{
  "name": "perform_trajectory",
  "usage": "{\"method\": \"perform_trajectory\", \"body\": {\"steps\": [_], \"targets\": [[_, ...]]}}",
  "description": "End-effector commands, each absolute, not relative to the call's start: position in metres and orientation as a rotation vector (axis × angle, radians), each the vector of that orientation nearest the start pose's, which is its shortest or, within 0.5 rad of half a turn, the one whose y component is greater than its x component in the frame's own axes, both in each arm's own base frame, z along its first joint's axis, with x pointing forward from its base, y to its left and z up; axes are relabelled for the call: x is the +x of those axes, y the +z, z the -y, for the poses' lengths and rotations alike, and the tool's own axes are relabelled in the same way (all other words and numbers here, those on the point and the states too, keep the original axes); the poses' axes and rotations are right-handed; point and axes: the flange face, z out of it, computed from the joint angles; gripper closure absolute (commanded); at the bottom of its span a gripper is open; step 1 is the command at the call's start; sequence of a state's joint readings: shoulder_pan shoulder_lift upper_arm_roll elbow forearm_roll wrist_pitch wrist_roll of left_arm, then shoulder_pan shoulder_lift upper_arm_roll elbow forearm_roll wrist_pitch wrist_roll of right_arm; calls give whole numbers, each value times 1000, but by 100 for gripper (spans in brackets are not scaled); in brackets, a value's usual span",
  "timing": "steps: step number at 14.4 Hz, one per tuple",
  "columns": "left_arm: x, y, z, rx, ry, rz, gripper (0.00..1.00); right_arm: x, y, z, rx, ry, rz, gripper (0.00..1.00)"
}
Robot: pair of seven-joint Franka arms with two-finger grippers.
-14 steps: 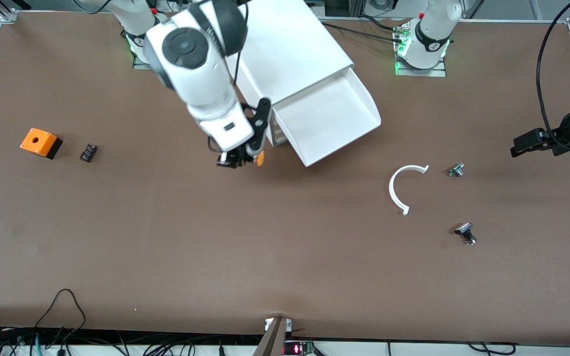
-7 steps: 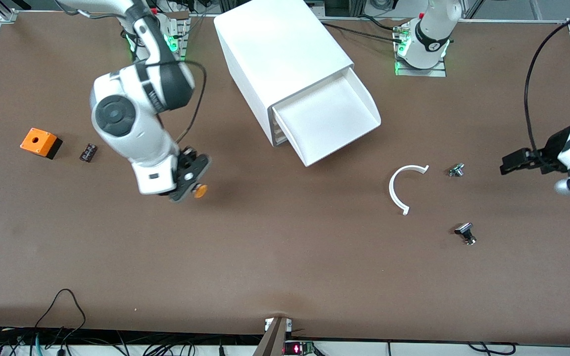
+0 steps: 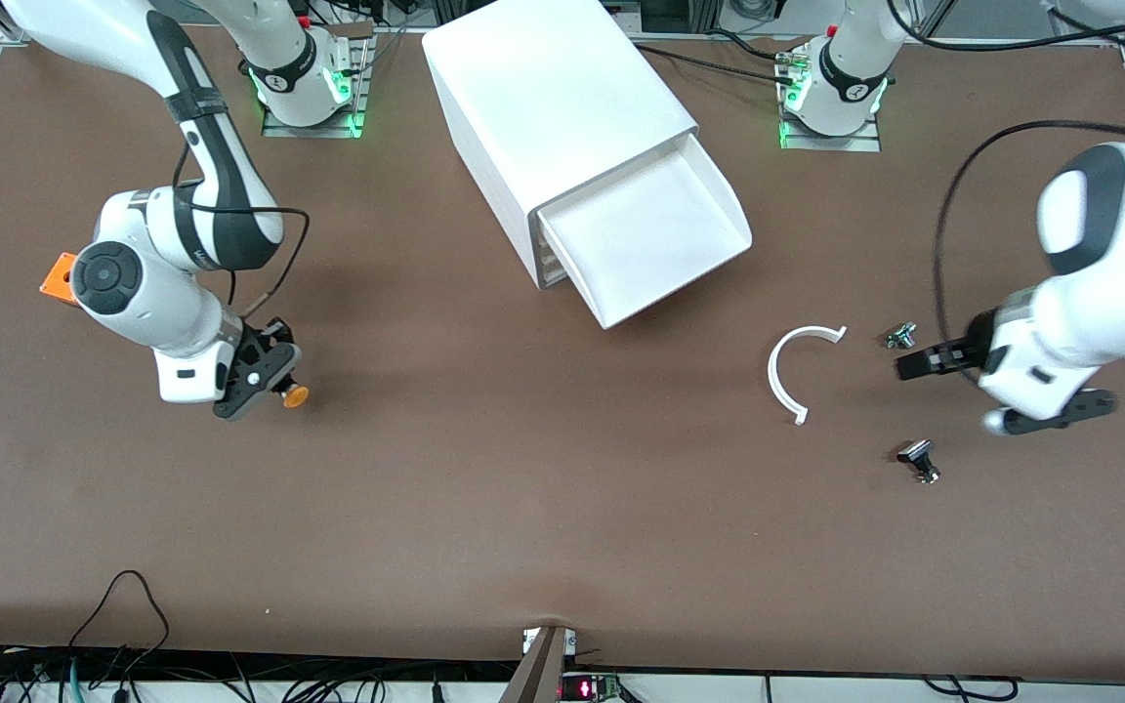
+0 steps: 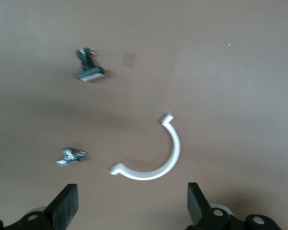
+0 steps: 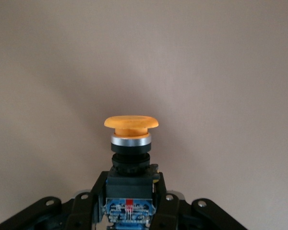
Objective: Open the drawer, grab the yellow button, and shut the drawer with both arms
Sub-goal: 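Set the button beside the orange box while the left gripper reaches the drawer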
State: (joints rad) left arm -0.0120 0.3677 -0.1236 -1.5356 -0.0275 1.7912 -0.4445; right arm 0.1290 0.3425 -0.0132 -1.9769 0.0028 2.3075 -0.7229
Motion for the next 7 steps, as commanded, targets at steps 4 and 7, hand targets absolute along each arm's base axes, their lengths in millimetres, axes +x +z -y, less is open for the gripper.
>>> {"method": "perform_trajectory", "body": {"steps": [4,7], "targets": [[614,382,201,-3048,182,902,0,543,267,-2,-2796,121,1348,62],[581,355,248,-3055,236,874,0,542,259,7,-2660,96,1599,61]]}}
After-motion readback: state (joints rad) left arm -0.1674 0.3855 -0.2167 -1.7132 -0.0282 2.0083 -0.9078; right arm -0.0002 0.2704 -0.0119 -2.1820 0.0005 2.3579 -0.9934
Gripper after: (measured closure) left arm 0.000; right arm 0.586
